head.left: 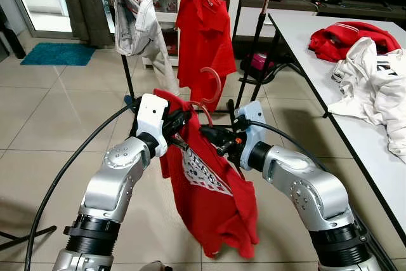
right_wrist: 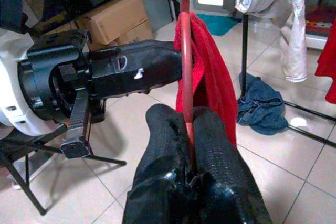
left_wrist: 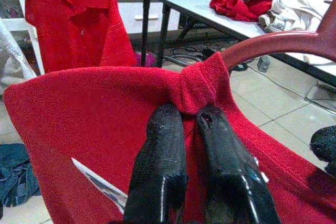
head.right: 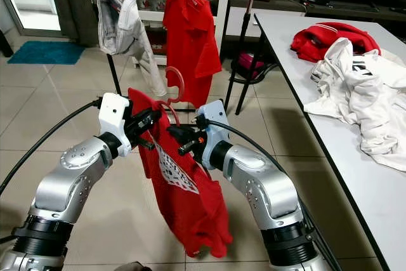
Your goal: Hang hanger
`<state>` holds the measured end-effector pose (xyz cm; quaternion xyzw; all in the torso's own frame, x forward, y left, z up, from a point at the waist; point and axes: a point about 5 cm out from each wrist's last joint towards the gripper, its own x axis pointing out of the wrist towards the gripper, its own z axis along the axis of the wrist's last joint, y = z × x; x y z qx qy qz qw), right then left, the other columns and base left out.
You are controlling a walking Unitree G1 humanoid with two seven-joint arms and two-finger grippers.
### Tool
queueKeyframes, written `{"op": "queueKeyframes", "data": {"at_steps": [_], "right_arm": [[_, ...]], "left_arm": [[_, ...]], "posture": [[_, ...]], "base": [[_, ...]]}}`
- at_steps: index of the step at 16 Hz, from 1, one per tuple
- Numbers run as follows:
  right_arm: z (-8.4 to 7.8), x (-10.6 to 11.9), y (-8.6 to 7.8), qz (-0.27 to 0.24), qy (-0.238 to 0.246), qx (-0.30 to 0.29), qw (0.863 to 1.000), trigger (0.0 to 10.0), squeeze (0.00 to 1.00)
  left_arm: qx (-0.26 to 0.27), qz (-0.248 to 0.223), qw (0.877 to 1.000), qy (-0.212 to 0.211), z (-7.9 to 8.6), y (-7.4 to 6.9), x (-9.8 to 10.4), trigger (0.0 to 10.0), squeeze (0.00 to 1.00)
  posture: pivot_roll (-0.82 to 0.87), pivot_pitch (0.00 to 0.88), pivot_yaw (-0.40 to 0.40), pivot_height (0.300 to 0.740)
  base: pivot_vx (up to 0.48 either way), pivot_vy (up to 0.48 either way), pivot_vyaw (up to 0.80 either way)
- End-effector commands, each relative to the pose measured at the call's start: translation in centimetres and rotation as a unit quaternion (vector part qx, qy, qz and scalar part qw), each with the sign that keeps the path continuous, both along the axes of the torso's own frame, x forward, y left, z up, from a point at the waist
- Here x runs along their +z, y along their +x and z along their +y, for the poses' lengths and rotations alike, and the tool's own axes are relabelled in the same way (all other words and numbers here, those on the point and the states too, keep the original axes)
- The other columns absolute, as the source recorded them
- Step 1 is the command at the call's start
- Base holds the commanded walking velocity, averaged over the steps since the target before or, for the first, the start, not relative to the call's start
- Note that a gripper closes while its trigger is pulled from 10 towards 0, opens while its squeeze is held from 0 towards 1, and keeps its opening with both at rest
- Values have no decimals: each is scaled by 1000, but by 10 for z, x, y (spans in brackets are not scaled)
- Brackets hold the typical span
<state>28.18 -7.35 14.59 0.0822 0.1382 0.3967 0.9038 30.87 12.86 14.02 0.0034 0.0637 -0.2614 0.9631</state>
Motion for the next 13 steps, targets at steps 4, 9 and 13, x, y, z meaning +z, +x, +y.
{"op": "queueKeyframes", "data": {"at_steps": [4,9,13], "right_arm": [[-7,8,7,-16,9,-34,999,10000,0],[-6,8,6,-5,31,-35,999,10000,0],[-5,8,5,1,43,-34,999,10000,0]], "left_arm": [[-20,-20,999,35,-4,-1,2,0,0],[-38,-65,997,-12,-1,-11,10,0,0],[-42,-57,993,-99,0,-17,14,0,0]], "posture": [[-92,0,-39,727],[-88,0,-39,727],[-85,0,-39,727]], "base": [[0,0,0],[0,0,0],[0,0,0]]}}
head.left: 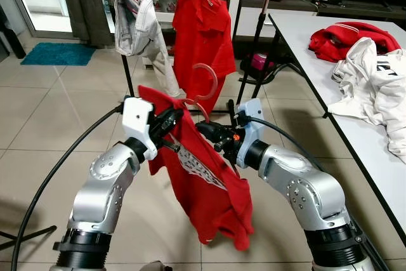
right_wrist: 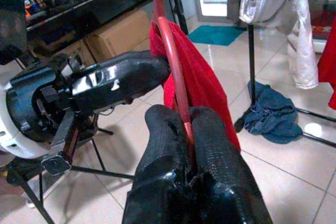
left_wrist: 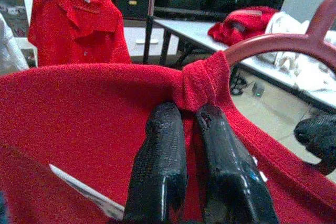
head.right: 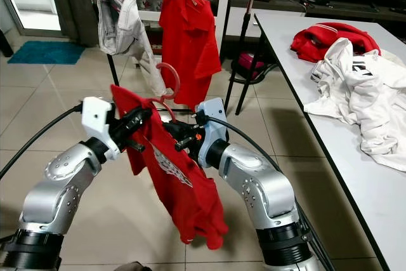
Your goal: Hang hanger
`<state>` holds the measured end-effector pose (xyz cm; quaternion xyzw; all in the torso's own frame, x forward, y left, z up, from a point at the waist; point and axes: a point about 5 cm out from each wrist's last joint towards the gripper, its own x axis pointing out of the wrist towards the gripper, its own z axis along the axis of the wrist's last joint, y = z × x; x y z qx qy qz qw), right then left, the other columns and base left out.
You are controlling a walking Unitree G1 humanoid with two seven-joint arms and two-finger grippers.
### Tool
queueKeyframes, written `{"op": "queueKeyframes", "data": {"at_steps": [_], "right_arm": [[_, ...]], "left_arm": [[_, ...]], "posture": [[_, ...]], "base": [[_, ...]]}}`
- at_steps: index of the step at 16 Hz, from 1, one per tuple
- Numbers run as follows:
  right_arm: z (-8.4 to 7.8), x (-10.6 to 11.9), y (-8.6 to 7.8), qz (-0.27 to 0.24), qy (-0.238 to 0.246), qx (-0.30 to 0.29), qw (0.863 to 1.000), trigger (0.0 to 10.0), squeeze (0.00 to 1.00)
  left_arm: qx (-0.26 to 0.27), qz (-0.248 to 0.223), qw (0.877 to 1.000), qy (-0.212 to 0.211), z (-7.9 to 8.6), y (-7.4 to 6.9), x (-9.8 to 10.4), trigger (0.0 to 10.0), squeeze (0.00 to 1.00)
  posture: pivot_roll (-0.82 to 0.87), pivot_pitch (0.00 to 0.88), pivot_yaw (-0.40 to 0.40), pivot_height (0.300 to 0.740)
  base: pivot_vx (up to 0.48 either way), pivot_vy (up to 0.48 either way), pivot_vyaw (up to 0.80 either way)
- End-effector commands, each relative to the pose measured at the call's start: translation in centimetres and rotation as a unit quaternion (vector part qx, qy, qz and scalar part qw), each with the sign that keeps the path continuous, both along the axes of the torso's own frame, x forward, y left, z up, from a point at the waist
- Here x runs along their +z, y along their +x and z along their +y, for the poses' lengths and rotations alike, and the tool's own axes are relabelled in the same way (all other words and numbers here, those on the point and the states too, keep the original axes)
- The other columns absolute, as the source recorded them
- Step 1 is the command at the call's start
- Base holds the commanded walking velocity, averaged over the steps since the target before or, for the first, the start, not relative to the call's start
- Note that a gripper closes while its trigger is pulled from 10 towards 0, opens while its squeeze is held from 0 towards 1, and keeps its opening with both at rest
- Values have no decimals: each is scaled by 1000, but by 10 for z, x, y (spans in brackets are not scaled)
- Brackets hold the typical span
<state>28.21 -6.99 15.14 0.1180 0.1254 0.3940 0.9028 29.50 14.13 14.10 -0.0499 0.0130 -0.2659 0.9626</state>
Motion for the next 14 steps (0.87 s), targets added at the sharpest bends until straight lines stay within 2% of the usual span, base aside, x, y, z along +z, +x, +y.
{"op": "queueKeyframes", "data": {"at_steps": [1,2,4,5,6,7,8,12,14], "right_arm": [[-9,3,4,-1,6,-25,1000,10000,0],[-8,3,4,0,7,-25,1000,10000,0],[-8,3,4,0,8,-25,1000,10000,0],[-8,3,4,0,8,-25,1000,10000,0],[-8,4,4,-1,10,-26,1000,10000,0],[-8,4,3,-1,10,-26,1000,10000,0],[-8,4,3,0,10,-27,1000,10000,0],[-12,3,7,1,10,-48,999,10000,0],[-11,3,9,2,12,-49,999,10000,0]], "left_arm": [[-40,-24,998,-41,-12,-4,13,0,0],[-37,-23,998,-45,-11,-4,13,0,0],[-26,-21,999,14,-9,-1,8,78,0],[-19,-21,999,43,-9,0,6,6392,0],[0,-21,997,72,-8,4,5,10000,47],[-6,-24,997,68,-10,4,6,10000,796],[-5,-25,997,67,-10,4,7,10000,1000],[-8,-41,996,74,-13,-4,11,10000,1000],[-4,-51,997,64,-13,-10,15,10000,1000]], "posture": [[-85,0,-39,727],[-85,0,-39,727],[-84,0,-40,727],[-84,0,-39,727],[-85,0,-40,727],[-86,0,-40,727],[-87,0,-39,727],[-90,0,-35,727],[-89,0,-35,727]], "base": [[0,0,0],[0,0,0],[0,0,0],[0,0,0],[0,0,0],[0,0,0],[0,0,0],[0,0,0],[0,0,0]]}}
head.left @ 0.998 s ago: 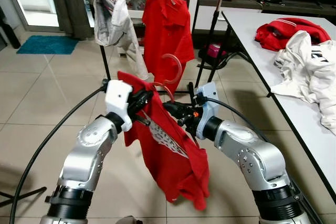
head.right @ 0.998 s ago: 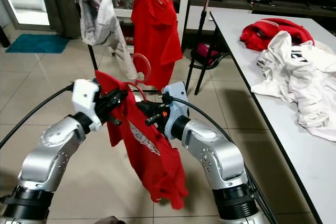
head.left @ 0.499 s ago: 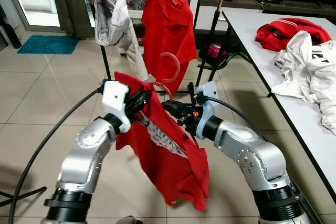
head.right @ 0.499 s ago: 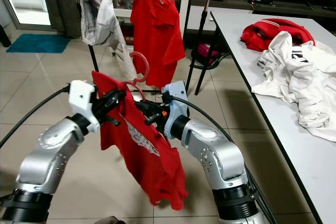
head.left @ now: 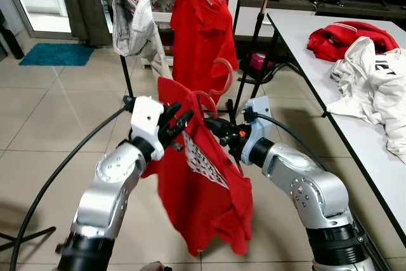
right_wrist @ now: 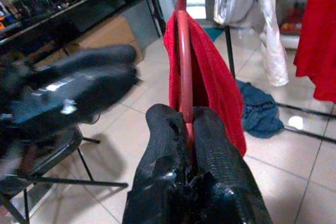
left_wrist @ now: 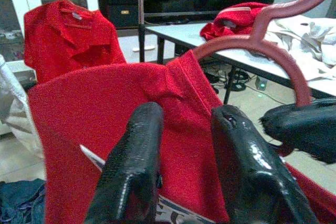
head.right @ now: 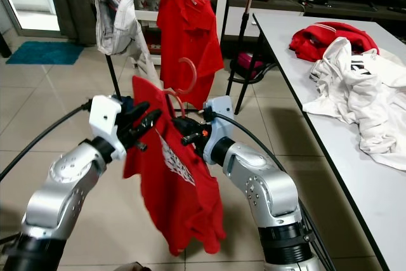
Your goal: Hang hanger
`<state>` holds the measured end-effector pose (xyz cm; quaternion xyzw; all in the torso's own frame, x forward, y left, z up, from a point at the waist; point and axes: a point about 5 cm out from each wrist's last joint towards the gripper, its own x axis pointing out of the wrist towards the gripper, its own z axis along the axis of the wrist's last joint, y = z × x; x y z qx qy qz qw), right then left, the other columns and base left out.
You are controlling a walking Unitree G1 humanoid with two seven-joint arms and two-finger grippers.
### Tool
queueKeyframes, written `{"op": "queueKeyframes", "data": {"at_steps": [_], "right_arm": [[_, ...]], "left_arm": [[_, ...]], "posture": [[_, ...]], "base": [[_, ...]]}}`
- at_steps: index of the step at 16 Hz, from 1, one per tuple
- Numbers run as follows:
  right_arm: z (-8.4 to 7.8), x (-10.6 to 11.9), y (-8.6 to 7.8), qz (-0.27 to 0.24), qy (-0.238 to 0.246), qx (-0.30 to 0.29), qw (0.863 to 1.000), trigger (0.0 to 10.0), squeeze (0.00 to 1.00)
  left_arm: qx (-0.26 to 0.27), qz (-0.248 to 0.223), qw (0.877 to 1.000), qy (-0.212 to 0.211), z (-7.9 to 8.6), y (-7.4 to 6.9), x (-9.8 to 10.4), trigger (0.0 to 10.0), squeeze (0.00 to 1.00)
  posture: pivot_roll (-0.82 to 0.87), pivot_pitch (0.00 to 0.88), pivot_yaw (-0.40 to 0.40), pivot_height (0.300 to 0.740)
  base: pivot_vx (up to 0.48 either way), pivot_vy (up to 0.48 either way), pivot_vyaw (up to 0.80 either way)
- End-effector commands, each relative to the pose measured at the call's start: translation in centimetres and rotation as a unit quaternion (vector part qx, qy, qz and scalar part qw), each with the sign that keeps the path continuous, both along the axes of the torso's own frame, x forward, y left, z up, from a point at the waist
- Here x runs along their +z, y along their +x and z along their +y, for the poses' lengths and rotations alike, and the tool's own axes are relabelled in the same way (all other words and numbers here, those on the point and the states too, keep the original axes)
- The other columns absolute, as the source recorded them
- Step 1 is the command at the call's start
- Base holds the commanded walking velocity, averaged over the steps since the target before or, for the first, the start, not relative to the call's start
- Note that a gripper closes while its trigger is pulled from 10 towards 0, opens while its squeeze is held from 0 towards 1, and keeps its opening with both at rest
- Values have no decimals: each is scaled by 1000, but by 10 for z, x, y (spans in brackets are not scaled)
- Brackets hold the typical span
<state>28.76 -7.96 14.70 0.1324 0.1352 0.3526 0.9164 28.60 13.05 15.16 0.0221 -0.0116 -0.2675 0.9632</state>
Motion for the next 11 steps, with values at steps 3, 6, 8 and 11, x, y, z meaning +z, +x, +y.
{"op": "queueKeyframes", "data": {"at_steps": [3,6,8,11], "right_arm": [[2,10,3,-20,10,8,1000,10000,0],[2,11,3,-23,12,11,1000,10000,0],[3,13,2,-29,14,17,999,10000,0],[4,14,2,-33,17,22,999,10000,0]], "left_arm": [[9,-11,1000,-9,-5,2,7,10000,1000],[-3,-12,999,-37,-10,3,12,10000,1000],[-20,-2,999,-43,-14,5,11,10000,0],[-23,14,999,-28,-16,9,7,10000,0]], "posture": [[-85,0,-44,727],[-89,0,-45,727],[-91,0,-45,727],[-93,0,-42,727]], "base": [[0,0,0],[0,0,0],[0,0,0],[0,0,0]]}}
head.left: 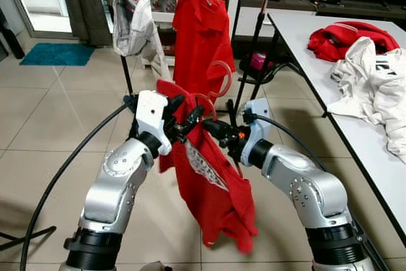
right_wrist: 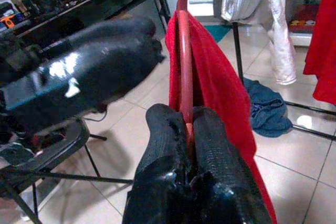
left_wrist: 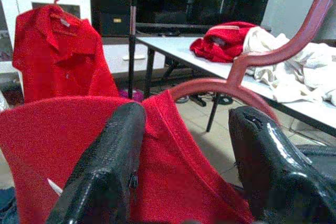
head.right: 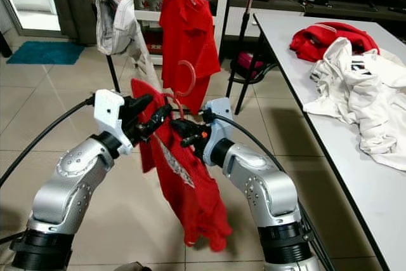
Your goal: Hang hanger
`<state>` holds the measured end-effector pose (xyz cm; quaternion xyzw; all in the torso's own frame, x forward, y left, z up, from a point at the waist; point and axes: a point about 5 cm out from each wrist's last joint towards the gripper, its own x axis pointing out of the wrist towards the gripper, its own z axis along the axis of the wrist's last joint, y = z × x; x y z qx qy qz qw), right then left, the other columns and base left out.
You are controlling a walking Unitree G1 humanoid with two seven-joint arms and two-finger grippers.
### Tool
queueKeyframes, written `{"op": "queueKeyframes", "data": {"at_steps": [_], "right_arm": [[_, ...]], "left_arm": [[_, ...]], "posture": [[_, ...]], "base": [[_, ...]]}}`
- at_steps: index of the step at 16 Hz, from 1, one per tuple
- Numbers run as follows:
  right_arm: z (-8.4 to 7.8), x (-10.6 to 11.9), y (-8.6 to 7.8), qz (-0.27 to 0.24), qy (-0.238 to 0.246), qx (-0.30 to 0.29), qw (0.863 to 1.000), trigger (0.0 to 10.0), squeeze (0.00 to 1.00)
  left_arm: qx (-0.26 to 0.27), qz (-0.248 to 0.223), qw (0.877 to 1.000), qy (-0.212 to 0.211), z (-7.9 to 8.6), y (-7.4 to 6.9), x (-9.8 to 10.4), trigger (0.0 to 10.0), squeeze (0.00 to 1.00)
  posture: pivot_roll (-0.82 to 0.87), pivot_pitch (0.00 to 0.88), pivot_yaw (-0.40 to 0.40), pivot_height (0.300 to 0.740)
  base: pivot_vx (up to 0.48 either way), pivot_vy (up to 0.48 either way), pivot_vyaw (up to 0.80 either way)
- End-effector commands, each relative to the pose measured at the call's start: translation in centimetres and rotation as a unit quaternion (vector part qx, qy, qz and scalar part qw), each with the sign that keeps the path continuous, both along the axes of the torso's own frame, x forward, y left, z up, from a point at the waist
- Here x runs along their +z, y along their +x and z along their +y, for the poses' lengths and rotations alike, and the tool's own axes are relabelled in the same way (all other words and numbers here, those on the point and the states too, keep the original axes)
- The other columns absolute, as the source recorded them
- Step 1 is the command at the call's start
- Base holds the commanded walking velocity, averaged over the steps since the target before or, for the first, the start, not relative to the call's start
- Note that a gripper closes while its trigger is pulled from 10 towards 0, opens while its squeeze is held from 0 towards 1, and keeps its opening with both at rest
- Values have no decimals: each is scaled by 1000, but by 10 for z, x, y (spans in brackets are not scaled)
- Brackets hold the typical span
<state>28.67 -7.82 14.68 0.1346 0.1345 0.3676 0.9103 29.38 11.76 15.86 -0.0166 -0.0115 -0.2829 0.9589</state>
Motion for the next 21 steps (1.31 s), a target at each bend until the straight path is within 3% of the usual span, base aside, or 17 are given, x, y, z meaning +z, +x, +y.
{"op": "queueKeyframes", "data": {"at_steps": [1,2,16,21], "right_arm": [[3,15,2,-32,14,7,999,10000,0],[3,15,2,-33,15,8,999,10000,0],[3,17,1,-36,22,12,999,10000,0],[-1,15,2,-32,19,-1,999,10000,0]], "left_arm": [[-4,11,1000,14,-2,3,-2,784,0],[-4,15,1000,17,-1,4,-3,0,0],[8,53,998,27,6,11,-14,0,0],[20,18,1000,6,10,10,-2,0,0]], "posture": [[-95,0,-40,727],[-95,0,-40,727],[-98,0,-41,727],[-100,0,-37,727]], "base": [[0,0,0],[0,0,0],[0,0,0],[0,0,0]]}}
